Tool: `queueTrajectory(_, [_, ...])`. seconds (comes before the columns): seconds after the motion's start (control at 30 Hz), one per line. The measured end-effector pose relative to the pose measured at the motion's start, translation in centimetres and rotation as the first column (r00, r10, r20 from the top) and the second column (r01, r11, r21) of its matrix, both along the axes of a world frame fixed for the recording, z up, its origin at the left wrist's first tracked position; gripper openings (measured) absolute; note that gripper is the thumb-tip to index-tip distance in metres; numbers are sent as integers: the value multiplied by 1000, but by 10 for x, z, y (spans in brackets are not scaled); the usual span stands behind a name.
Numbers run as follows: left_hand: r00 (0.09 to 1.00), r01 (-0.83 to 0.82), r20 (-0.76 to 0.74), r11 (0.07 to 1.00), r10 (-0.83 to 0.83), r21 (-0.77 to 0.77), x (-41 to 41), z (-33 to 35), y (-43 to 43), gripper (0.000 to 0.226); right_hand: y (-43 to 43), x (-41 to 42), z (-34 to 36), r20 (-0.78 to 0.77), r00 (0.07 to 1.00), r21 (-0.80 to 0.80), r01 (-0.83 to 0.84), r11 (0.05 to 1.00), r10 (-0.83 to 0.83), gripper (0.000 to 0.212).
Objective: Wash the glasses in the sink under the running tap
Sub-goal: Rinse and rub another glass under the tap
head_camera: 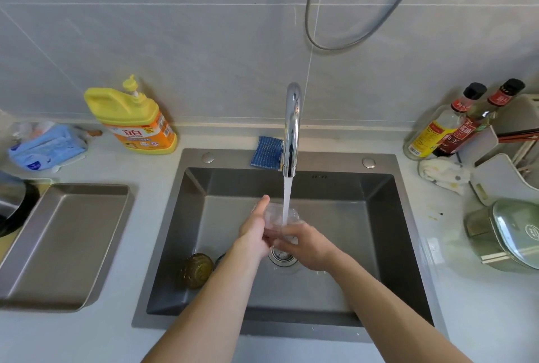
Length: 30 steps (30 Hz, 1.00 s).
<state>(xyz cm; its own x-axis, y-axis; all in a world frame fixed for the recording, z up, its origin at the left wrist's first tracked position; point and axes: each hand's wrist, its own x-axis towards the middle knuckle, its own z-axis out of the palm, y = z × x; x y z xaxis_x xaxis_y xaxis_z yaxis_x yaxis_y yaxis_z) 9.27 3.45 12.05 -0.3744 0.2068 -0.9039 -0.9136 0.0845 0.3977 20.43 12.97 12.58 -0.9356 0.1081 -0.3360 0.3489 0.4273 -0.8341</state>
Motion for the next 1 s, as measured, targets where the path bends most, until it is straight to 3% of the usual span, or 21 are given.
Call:
queueTrajectory(0.03, [1000,12,13,1000,-12,3,1,1,-2,58,6,2,-3,8,996,318,-87,944,89,32])
queueTrajectory(0.07, [999,13,34,999,-14,32,3,4,-3,53,10,4,-8,-56,987,570,-94,816,153,39])
queueTrajectory(0.1, [998,26,61,997,-30,66,2,5,-4,51,10,5,-12,-169,968,679,-21,734,185,43])
queueTrajectory(0.13, [996,37,79,996,-44,85,0,5,-4,51,9,6,-14,-315,936,657,95,748,157,40])
queueTrajectory(0.2, [993,62,87,988,-75,142,-2,9,-4,42,4,6,-17,-519,855,428,276,860,-16,24])
queueTrajectory(0.23, [992,59,98,982,-77,177,-3,12,-4,37,2,5,-17,-535,835,327,344,880,-127,35])
queueTrajectory(0.3, [984,87,132,974,-116,209,-3,16,-6,35,1,5,-14,-380,872,74,361,930,-309,83])
queueTrajectory(0.33, [978,120,142,969,-153,215,-2,18,-8,38,1,5,-10,-263,891,-110,353,929,-370,94])
queueTrajectory(0.4, [963,195,146,958,-228,211,-1,20,-9,42,3,5,-6,-108,909,-410,328,851,-402,88])
queueTrajectory(0.47, [960,257,73,954,-270,155,1,18,-6,41,3,4,-6,-72,899,-499,343,796,-433,78])
queueTrajectory(0.53, [974,228,-40,965,-225,126,6,22,-1,47,7,2,-8,-89,891,-373,384,845,-444,81])
queueTrajectory(0.6, [986,159,-69,973,-149,170,11,24,3,55,11,-1,-10,-114,913,-93,382,920,-391,95])
queueTrajectory(0.67, [962,248,-157,957,-225,153,17,22,5,36,16,-2,-7,-89,938,49,339,939,-334,96])
queueTrajectory(0.77, [815,399,-394,905,-424,-148,17,11,3,22,19,-2,6,-90,987,283,153,947,-132,91])
queueTrajectory(0.83, [631,456,-444,767,-636,-452,14,8,0,22,19,-4,10,-30,1000,422,16,906,-3,90])
queueTrajectory(0.87, [547,497,-424,687,-722,-530,13,10,-2,27,19,-4,12,-1,1000,444,-22,896,25,90])
queueTrajectory(0.93, [434,590,-408,596,-803,-545,12,11,-3,30,23,-5,18,52,998,407,-43,912,24,92])
queueTrajectory(1.0, [448,622,-444,628,-776,-468,10,11,-5,29,31,-5,21,121,993,316,-31,948,-8,98])
